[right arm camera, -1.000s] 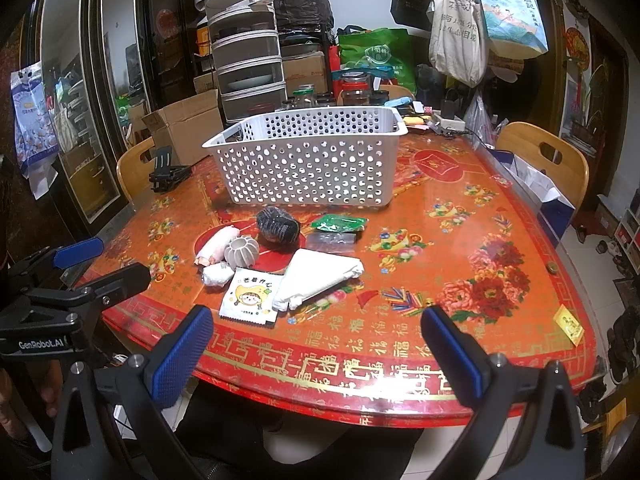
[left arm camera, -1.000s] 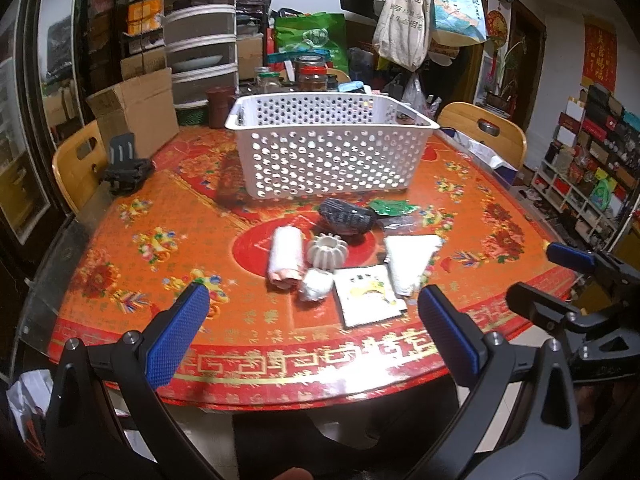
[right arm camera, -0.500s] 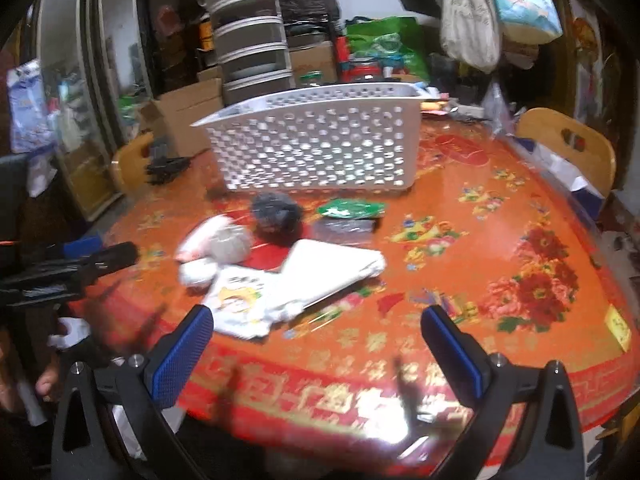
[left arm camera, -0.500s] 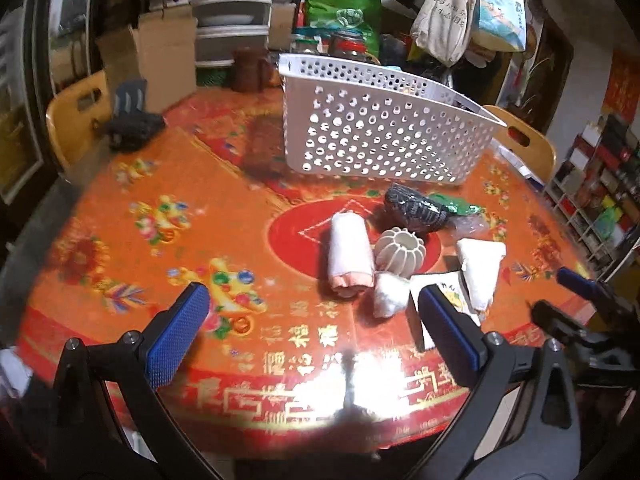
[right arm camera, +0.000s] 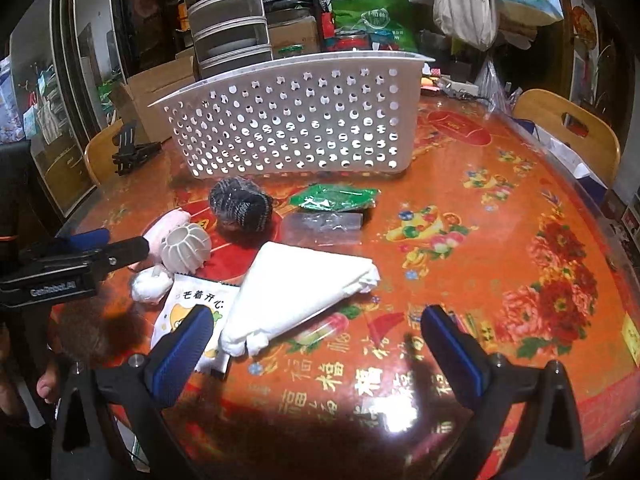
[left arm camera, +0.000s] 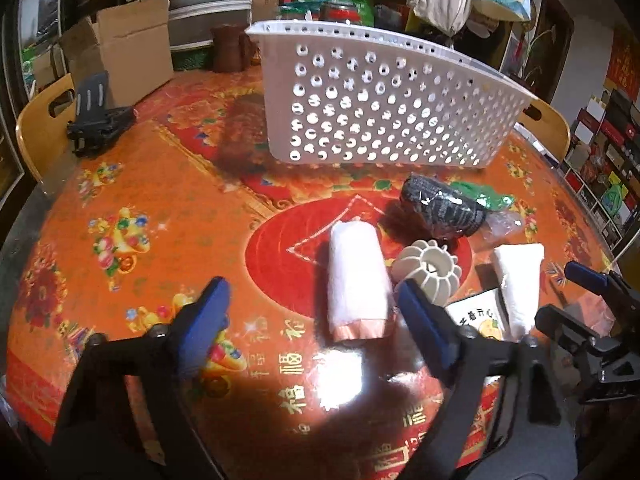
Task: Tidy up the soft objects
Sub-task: 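Grasp the pink-and-white rolled towel with the left tool while the right tool grasps the white cloth, then lift both held items and carry them over the white perforated basket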
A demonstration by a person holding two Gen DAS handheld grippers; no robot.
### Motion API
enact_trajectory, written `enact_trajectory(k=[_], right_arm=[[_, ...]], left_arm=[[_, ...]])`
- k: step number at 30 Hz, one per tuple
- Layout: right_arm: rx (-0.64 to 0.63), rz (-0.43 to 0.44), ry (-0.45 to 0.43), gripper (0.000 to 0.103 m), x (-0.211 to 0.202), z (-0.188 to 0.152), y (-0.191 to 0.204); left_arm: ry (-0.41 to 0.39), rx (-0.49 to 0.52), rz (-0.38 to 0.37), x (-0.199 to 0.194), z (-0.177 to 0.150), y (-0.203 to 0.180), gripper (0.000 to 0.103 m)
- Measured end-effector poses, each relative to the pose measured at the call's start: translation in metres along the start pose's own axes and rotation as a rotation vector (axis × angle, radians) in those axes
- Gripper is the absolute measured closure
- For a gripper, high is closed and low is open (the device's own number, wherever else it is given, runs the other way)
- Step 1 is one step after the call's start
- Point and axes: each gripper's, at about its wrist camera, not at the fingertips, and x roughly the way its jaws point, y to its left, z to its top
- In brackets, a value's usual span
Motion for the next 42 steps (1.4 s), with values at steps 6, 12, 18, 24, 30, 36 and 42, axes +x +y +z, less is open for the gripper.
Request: enact_trajectory(k=[6, 12, 18, 24, 30, 36, 42], right_arm=[[-0.012, 0.029, 0.027, 0.0, 0.014, 0.003, 0.004], [-0.029, 0.012, 0.041, 0.007, 0.024, 0.007, 0.009], [-0.068, -0.015, 0.037, 0.029, 0.027, 0.009, 0.015], [-0.059, 0.02, 0.036, 0.055, 0.023, 0.009, 0.013], [-0.055, 0.041, 0.02, 0.065, 0.016, 0.009, 0.01], [-0.053, 0.051, -0.014, 0.068, 0.003, 0.01, 0.008], [-0.054, 0.053, -0.058, 0.068, -0.014, 0.015, 0.006]], left_arm=[[0.019, 0.023, -0.028, 0.016, 0.0, -0.007, 0.042], [0.009, 0.038, -0.035, 0.02, 0.0, -0.011, 0.053], [0.003, 0.047, -0.073, 0.015, -0.003, -0.014, 0.072], [-0.016, 0.036, -0.084, 0.009, -0.005, -0.01, 0.072], [-0.042, 0.036, -0.079, -0.004, -0.006, -0.007, 0.072], [-0.072, 0.038, -0.076, -0.017, -0.005, -0.006, 0.072], [-0.099, 0.05, -0.068, -0.028, -0.002, -0.009, 0.073]])
